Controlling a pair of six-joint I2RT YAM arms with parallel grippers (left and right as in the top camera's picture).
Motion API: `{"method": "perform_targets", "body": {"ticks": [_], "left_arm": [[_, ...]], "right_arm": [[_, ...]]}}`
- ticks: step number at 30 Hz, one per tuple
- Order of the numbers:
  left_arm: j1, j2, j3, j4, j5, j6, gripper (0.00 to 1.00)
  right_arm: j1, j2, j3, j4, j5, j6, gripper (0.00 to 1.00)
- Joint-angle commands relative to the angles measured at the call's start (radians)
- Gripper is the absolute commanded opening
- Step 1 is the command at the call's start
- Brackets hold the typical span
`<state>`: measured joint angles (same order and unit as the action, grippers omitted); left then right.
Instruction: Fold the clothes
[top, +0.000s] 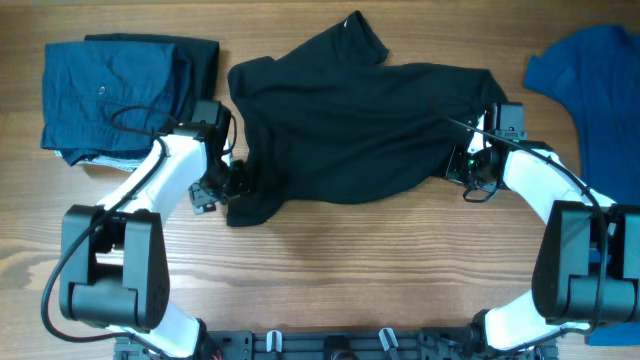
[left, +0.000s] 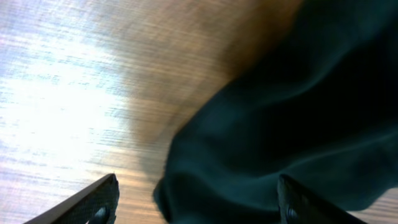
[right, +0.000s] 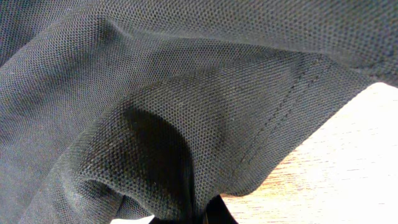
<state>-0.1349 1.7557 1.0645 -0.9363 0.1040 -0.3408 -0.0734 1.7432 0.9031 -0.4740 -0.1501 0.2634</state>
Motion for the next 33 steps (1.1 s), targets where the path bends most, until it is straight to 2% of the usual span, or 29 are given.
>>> {"method": "perform_targets", "body": {"ticks": [1,3,5,10,14,16,17,18,19,26,33], "left_arm": [[0.017,0.006,-0.006,-0.021,0.012,-0.026,0.73],[0.017,0.006,-0.007,-0.018,0.022,-0.027,0.55],[0.017,0.006,-0.013,-0.018,0.039,-0.026,0.5],[0.017,0.006,-0.07,0.0,0.039,-0.026,0.5],[0.017,0.007,-0.108,0.031,0.039,-0.027,0.58],[0.017,0.007,-0.109,0.03,0.058,-0.031,0.55],[0.017,0.007,-0.109,0.031,0.075,-0.031,0.47],[0.017,0.007,-0.109,0.031,0.086,-0.031,0.31],[0.017,0.007,-0.109,0.031,0.09,-0.031,0.04],[0.017,-0.041,-0.082,0.072,0.09,-0.011,0.04],[0.017,-0.205,0.155,0.072,0.086,-0.01,0.04]], "right_arm": [[0.005,0.054,-0.039,-0.025,-0.028,0.002,0.04],[0.005,0.054,-0.039,-0.029,-0.028,0.001,0.04],[0.005,0.054,-0.039,-0.034,-0.027,0.001,0.04],[0.005,0.054,-0.039,-0.036,-0.028,0.001,0.04],[0.005,0.054,-0.039,-0.035,-0.028,0.001,0.05],[0.005,0.054,-0.039,-0.035,-0.027,0.001,0.05],[0.005,0.054,-0.039,-0.035,-0.027,0.002,0.05],[0.005,0.054,-0.039,-0.035,-0.028,0.002,0.04],[0.005,0.054,-0.039,-0.035,-0.028,0.002,0.04],[0.005,0.039,-0.02,-0.073,-0.024,0.002,0.04],[0.003,-0.13,0.163,-0.293,-0.024,-0.001,0.04]]}}
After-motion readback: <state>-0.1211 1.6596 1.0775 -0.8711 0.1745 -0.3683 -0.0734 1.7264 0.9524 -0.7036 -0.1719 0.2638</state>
